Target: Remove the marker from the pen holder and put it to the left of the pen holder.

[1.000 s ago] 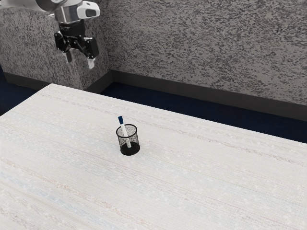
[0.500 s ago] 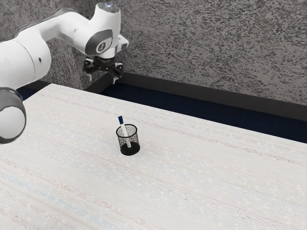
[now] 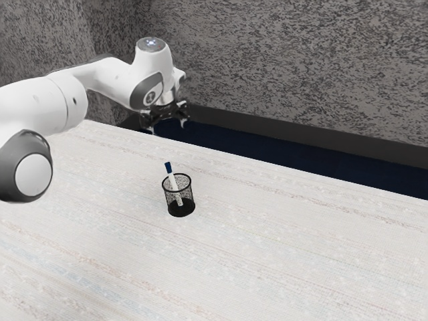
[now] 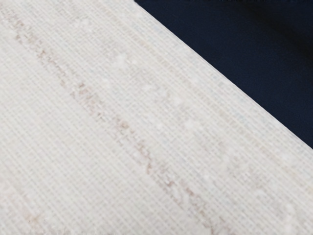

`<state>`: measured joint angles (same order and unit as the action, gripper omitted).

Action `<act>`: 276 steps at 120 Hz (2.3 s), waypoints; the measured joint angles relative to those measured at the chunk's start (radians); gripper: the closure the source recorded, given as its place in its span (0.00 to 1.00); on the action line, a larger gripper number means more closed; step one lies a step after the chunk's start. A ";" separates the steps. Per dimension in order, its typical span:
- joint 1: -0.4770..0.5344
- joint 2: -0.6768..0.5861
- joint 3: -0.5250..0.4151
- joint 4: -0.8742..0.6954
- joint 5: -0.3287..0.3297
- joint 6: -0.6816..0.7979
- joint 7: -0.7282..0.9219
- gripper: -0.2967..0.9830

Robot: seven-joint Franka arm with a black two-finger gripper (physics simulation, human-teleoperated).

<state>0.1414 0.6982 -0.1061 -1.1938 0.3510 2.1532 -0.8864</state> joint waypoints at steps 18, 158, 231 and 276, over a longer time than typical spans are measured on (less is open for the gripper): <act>0.006 -0.052 0.054 -0.024 -0.090 -0.136 -0.049 0.23; -0.023 -0.029 0.002 -0.083 -0.294 -0.368 -0.129 0.65; -0.032 -0.246 0.002 -0.075 -0.287 -0.416 -0.118 0.83; 0.259 -0.048 -0.100 0.092 -0.304 -0.450 -0.094 0.82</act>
<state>0.4005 0.6500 -0.2059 -1.1016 0.0466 1.7035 -0.9807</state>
